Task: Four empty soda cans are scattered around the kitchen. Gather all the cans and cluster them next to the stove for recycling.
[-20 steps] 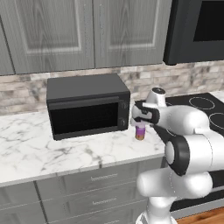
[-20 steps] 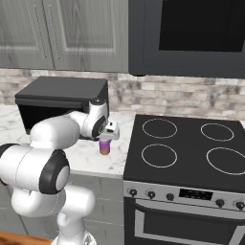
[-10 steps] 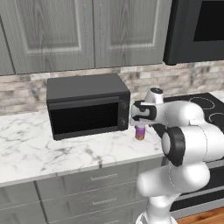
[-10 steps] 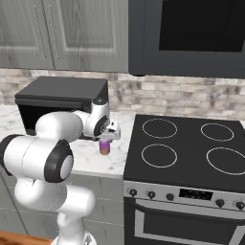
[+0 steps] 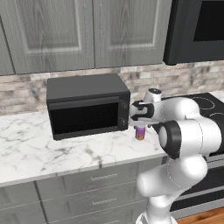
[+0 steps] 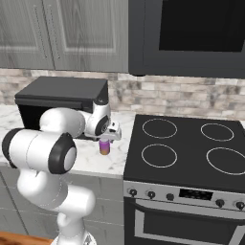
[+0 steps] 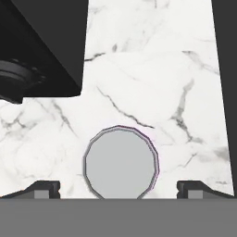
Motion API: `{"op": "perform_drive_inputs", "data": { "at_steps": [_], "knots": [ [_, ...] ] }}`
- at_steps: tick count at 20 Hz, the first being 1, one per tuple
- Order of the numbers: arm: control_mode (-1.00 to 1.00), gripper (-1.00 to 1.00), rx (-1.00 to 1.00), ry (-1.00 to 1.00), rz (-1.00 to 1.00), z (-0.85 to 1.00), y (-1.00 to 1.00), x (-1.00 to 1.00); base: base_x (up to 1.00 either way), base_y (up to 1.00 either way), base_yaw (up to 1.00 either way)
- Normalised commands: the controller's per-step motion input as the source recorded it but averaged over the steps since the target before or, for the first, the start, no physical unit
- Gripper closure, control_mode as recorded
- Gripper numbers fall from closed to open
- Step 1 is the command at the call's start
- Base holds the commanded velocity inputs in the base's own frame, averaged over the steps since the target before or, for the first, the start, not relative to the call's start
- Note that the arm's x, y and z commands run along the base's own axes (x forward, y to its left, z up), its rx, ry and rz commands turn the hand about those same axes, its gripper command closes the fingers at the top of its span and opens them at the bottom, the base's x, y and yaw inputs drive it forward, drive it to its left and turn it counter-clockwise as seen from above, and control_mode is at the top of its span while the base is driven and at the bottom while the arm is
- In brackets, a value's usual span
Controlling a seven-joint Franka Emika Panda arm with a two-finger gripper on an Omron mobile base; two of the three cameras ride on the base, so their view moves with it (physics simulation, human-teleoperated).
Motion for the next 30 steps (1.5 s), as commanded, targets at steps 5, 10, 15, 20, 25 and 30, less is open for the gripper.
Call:
{"op": "perform_drive_inputs", "data": {
  "at_steps": [5,10,15,20,25,30],
  "knots": [
    [-1.00,-1.00,0.00,0.02,0.00,-0.12,0.00,0.12,0.00,0.00,0.00],
    [-1.00,-1.00,0.00,0.02,0.00,-0.09,0.00,0.12,0.00,0.00,0.00],
    [-1.00,-1.00,0.00,0.00,0.00,-0.08,0.00,0.02,0.00,0.00,0.00],
    [-1.00,1.00,0.00,0.00,0.00,-0.11,0.00,0.00,0.00,0.00,0.00],
    [-1.00,1.00,0.00,0.00,0.00,0.00,0.00,-0.17,0.00,0.00,0.00],
    [-1.00,1.00,0.00,-0.02,0.00,0.30,-0.03,-0.46,0.00,0.00,0.00]
  ]
}}
